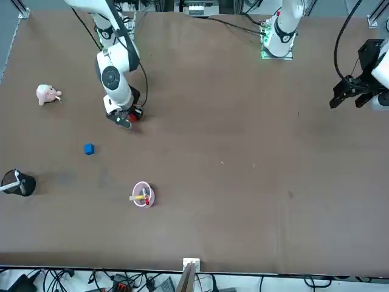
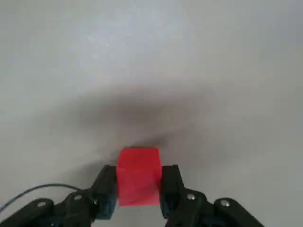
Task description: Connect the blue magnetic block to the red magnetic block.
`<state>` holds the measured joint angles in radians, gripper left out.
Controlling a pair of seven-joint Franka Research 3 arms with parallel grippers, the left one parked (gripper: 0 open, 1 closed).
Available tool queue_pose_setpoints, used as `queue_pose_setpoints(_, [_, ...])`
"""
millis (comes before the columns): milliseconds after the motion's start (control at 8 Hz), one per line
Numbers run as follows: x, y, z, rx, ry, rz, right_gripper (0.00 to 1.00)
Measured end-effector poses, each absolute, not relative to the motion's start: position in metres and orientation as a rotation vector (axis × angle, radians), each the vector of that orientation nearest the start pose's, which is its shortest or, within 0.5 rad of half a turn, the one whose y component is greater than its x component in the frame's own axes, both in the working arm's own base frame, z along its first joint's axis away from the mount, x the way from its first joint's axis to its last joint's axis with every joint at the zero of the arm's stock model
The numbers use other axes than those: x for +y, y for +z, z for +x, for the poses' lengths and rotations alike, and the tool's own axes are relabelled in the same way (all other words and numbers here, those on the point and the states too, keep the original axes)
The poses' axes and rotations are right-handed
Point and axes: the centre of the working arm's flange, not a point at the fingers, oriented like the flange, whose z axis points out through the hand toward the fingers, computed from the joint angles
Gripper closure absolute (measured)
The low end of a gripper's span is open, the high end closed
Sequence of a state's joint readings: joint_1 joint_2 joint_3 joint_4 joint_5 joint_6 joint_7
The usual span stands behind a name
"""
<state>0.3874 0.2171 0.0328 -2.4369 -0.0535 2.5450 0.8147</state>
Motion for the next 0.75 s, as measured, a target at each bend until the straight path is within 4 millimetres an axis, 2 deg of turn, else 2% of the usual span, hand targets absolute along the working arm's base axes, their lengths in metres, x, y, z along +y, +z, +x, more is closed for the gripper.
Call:
queue_pose_setpoints(375, [0.207, 0.244, 0.470, 0.590, 0.159, -3.188, 0.52])
queue_pose_setpoints(625, [0.200, 0.276, 0.497, 0.792, 0.210, -3.177, 0.52])
queue_pose_setpoints(750, [0.188, 0.286, 0.509, 0.942, 0.198, -3.137, 0.52])
